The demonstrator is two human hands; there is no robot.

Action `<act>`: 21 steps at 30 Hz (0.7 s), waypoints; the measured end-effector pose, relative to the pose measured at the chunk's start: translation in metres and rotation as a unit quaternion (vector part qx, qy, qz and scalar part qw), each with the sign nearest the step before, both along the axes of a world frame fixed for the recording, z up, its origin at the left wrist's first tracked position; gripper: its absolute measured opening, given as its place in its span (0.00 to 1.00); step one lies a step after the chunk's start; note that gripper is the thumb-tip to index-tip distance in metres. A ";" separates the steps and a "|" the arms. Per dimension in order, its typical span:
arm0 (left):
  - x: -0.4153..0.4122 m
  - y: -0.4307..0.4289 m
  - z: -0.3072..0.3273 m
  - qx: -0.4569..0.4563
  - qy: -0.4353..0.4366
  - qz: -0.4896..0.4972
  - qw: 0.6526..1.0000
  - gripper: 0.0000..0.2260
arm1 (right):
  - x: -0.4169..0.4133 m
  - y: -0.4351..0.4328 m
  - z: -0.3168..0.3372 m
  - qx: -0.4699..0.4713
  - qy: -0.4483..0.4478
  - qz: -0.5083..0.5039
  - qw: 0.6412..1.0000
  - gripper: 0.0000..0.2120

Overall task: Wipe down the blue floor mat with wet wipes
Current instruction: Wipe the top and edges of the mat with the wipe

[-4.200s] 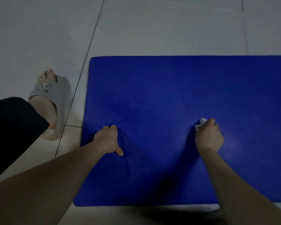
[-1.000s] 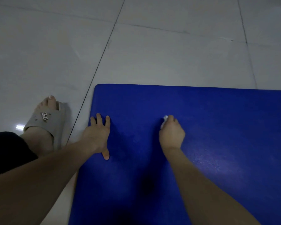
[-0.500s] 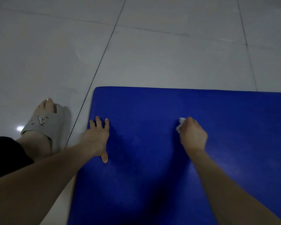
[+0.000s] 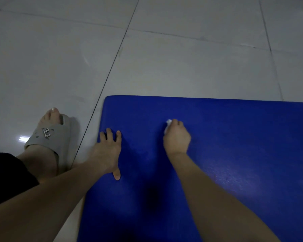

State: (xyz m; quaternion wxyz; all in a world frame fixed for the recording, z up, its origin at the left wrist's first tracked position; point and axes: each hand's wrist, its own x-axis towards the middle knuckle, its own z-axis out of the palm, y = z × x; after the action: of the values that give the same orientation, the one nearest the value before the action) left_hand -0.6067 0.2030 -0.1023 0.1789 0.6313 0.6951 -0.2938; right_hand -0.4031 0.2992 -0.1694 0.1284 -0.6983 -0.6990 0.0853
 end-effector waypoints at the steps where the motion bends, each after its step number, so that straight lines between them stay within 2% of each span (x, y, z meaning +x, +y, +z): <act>1: 0.002 0.000 0.001 -0.001 0.006 -0.003 1.000 0.75 | -0.018 -0.007 0.000 0.007 -0.002 0.024 1.000 0.09; 6: 0.004 0.004 0.006 -0.019 0.024 0.001 1.000 0.75 | -0.046 -0.019 0.002 -0.037 -0.011 0.118 0.992 0.06; 8: 0.004 0.005 0.012 -0.045 0.030 -0.008 0.999 0.75 | -0.027 -0.014 0.005 -0.047 -0.021 0.127 0.991 0.09; 10: 0.007 0.012 0.023 -0.077 0.046 -0.036 0.995 0.72 | 0.004 -0.004 0.004 -0.055 -0.028 0.095 0.994 0.09; 12: 0.008 0.027 0.032 -0.098 0.041 -0.055 0.993 0.60 | 0.043 0.009 0.000 -0.062 -0.043 0.052 0.996 0.06; 14: 0.011 0.050 0.042 -0.071 0.032 -0.076 0.994 0.38 | 0.088 0.020 -0.001 -0.054 -0.049 -0.001 0.997 0.07; 15: 0.013 0.061 0.048 -0.050 0.046 -0.090 0.994 0.35 | 0.111 0.025 0.000 -0.046 -0.040 -0.035 0.998 0.08; 16: 0.014 0.072 0.050 -0.025 0.064 -0.095 0.993 0.38 | 0.134 0.028 0.001 -0.039 -0.030 -0.070 0.996 0.08; 19: 0.013 0.089 0.038 0.002 0.096 -0.056 0.994 0.65 | 0.184 0.031 0.003 -0.020 -0.034 -0.157 0.987 0.07; 21: 0.009 0.087 0.026 -0.014 0.084 -0.026 0.996 0.71 | 0.188 0.031 -0.001 -0.003 -0.029 -0.184 0.983 0.07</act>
State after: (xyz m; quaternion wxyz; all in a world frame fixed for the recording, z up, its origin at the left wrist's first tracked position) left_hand -0.5976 0.2899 -0.0758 0.1213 0.6200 0.6864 -0.3601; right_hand -0.2153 0.3300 -0.1699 0.1196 -0.8173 -0.5621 0.0423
